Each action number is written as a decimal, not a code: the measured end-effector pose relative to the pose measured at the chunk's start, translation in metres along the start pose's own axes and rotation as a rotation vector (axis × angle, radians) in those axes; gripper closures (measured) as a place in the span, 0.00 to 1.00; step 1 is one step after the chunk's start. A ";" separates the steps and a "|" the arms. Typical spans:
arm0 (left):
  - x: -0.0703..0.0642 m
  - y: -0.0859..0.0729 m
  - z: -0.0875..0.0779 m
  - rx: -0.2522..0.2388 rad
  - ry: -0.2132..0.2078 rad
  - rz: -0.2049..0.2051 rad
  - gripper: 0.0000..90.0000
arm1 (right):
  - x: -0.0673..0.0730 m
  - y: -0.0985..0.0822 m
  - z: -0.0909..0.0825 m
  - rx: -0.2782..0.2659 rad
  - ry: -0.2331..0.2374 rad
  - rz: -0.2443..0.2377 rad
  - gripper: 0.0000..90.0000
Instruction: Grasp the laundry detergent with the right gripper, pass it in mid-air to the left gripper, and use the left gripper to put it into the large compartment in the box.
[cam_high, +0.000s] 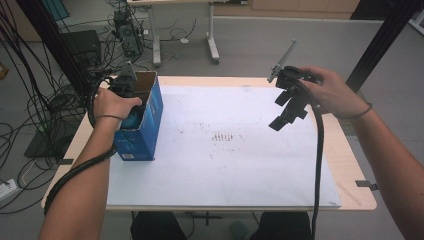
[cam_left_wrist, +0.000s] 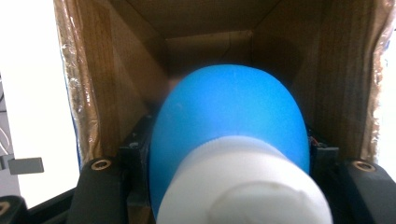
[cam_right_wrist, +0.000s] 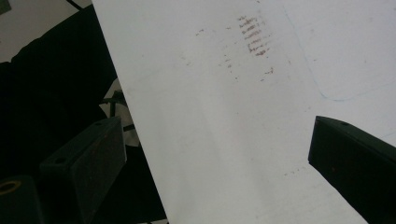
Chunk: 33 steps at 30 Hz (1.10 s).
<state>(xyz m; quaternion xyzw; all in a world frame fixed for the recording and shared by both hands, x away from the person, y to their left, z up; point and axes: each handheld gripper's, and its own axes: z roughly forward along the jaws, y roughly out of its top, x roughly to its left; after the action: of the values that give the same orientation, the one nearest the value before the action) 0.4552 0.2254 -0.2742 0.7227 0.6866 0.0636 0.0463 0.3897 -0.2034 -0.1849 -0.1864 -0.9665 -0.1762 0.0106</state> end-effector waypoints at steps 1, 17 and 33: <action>-0.001 0.000 0.000 0.000 0.002 0.000 0.42 | 0.000 0.000 0.000 -0.002 -0.001 0.001 0.04; -0.001 0.001 0.001 0.008 0.004 -0.001 0.41 | -0.001 -0.003 -0.002 -0.005 -0.006 0.002 0.04; 0.001 0.001 -0.007 -0.002 -0.002 -0.006 0.36 | -0.001 -0.002 0.000 -0.008 0.000 0.002 0.05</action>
<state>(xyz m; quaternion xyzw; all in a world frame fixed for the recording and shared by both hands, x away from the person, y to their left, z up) 0.4549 0.2262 -0.2669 0.7207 0.6887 0.0633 0.0479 0.3898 -0.2058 -0.1854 -0.1872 -0.9657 -0.1799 0.0102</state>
